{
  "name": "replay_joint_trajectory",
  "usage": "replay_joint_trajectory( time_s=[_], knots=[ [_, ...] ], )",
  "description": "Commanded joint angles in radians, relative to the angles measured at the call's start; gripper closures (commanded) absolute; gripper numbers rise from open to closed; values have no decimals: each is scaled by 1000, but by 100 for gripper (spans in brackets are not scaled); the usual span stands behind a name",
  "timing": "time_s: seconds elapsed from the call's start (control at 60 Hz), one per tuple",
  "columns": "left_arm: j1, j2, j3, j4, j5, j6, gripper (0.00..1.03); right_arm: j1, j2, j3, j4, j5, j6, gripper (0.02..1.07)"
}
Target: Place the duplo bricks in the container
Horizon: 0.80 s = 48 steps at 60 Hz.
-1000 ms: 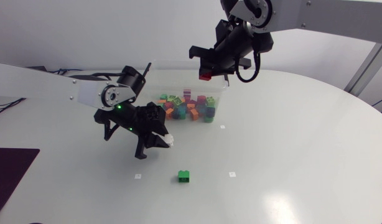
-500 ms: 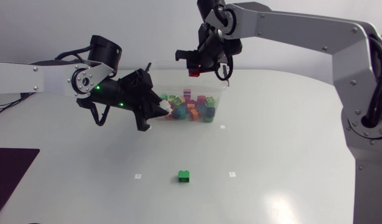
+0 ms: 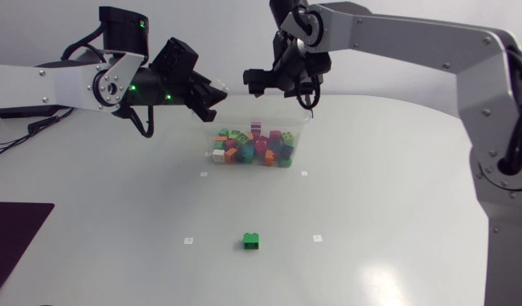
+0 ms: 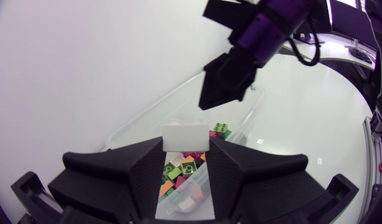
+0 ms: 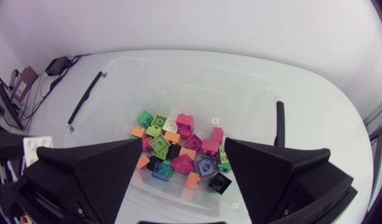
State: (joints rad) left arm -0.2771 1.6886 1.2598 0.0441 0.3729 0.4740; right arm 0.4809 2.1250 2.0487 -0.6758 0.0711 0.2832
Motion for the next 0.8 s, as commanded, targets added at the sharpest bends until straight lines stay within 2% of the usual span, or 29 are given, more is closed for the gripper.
replay_joint_trajectory(
  time_s=[0.0,0.1,0.25,0.517,0.583,0.65,0.667,0.717,0.733,0.783],
  knots=[
    [13,65,58,17,-17,-67,69,1,-100,-62,7,12,-16,7],
    [15,111,102,25,-31,-112,69,1,-171,-150,36,13,-22,7],
    [-2,203,187,28,-58,-166,69,8,-344,-367,64,1,-62,7],
    [-19,298,313,25,-101,-222,69,87,-496,-599,16,-36,-35,7],
    [-30,318,334,22,-120,-224,55,113,-510,-647,12,-59,-19,7],
    [-43,327,340,22,-134,-224,37,139,-513,-679,-4,-76,-4,7],
    [-50,329,342,22,-146,-224,24,145,-511,-688,-8,-80,1,7],
    [-56,327,340,22,-161,-225,8,159,-511,-708,-11,-94,13,7],
    [-57,327,340,22,-167,-225,4,162,-511,-713,-11,-99,16,7],
    [-59,322,336,22,-177,-227,4,177,-502,-725,-22,-105,19,7]
  ],
)
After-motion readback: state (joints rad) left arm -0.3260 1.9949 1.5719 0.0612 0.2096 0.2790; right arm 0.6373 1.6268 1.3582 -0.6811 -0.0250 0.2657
